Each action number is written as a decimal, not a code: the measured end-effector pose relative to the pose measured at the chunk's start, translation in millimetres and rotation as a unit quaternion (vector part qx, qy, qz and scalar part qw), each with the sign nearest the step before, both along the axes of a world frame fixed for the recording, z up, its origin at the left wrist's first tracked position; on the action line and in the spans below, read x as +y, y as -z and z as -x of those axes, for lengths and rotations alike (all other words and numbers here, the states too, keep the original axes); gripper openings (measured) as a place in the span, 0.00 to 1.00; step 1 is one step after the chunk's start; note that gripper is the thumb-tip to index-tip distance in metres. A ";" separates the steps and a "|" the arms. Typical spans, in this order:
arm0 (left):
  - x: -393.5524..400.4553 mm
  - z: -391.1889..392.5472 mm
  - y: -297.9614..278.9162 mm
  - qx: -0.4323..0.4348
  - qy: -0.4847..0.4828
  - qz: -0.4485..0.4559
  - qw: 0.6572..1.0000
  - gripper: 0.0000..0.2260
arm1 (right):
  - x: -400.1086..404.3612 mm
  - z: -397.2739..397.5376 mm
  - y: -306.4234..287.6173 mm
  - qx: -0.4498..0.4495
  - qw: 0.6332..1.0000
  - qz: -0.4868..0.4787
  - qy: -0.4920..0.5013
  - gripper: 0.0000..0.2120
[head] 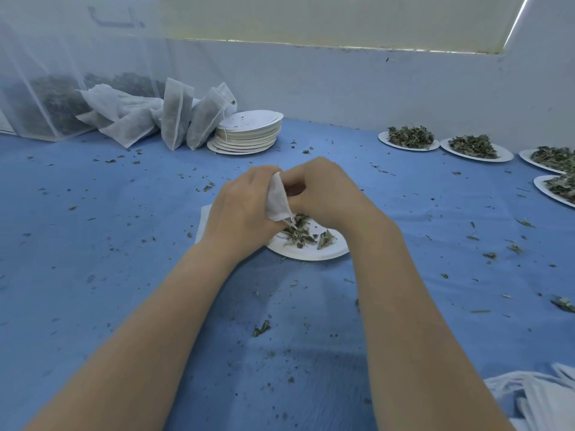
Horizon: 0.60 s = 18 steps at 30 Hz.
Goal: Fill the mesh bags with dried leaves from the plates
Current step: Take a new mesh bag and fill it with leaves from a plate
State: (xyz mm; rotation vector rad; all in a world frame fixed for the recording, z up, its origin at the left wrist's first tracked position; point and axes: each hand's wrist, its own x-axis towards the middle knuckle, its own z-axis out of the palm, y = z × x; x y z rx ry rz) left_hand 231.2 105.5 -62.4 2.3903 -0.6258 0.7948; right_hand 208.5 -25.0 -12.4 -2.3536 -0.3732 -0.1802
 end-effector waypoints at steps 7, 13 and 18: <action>7.9 -5.1 -3.4 0.003 -0.054 -0.021 0.998 0.22 | -14.7 -1.7 10.3 -0.018 0.981 -0.186 0.043 0.13; 11.0 -7.1 -1.9 -0.006 -0.060 -0.046 0.997 0.22 | -7.5 -16.1 33.4 0.012 0.987 0.103 0.121 0.18; 12.4 -9.8 0.0 0.001 -0.068 -0.045 0.997 0.22 | -12.5 -13.1 34.0 0.058 0.985 0.094 0.133 0.13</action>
